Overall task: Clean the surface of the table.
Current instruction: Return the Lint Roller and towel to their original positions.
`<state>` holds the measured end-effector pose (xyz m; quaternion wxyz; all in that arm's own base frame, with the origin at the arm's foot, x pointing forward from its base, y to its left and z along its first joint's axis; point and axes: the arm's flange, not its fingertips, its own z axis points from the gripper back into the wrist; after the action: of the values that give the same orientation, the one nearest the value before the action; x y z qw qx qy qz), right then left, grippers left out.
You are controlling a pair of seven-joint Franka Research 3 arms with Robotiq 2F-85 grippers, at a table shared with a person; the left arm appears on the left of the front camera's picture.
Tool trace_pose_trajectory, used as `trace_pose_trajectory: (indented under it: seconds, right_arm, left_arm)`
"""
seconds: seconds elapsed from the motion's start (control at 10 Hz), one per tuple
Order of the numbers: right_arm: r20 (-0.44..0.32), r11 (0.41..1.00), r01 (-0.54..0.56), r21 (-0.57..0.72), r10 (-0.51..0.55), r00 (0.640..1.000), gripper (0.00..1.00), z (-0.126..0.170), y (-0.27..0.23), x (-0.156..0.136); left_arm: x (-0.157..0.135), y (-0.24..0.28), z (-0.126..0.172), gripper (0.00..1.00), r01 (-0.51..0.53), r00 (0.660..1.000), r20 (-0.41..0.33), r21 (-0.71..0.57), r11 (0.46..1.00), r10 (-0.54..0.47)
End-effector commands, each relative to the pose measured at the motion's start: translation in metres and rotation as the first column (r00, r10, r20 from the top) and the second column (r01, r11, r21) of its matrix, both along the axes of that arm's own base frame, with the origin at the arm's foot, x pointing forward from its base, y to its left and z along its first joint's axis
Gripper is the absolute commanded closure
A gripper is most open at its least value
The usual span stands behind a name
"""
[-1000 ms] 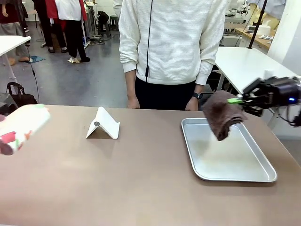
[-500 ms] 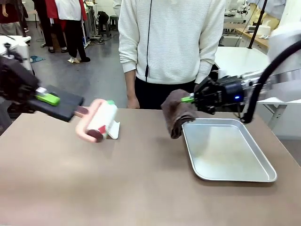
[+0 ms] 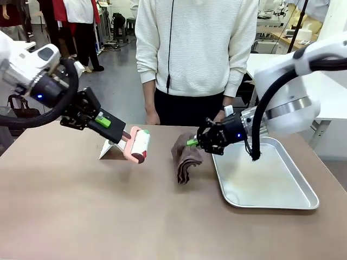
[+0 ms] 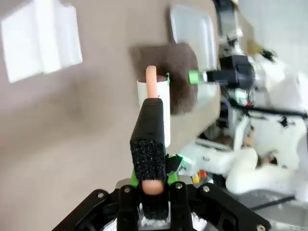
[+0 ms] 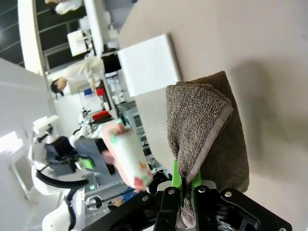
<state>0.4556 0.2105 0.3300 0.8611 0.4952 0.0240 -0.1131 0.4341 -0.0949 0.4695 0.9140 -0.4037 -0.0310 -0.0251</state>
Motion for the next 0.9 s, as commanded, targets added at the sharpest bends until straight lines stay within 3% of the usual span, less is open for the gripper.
trace_pose_trajectory:
  seconds: [0.0,0.3,0.4,0.8]
  right_arm:
    - [-0.024,0.997,0.053,-0.053,-0.055,0.998,0.92,-0.004,0.000,0.010]
    - [-0.027,0.994,0.112,0.009,-0.112,0.993,0.92,-0.002,-0.023,0.017]
    - [-0.027,0.998,0.057,-0.030,-0.058,0.998,0.92,-0.016,-0.015,0.008]
    - [-0.027,0.998,0.057,-0.030,-0.058,0.998,0.92,-0.016,-0.015,0.008]
  left_arm:
    - [0.031,-0.020,-0.002,0.78,-0.103,0.995,-0.003,0.088,0.991,0.103]
    - [0.061,-0.025,-0.022,0.78,0.024,0.994,-0.113,0.143,0.989,-0.008]
    - [0.043,-0.026,-0.019,0.78,-0.057,0.998,-0.011,0.100,0.993,0.058]
    - [0.043,-0.026,-0.019,0.78,-0.057,0.998,-0.011,0.100,0.993,0.058]
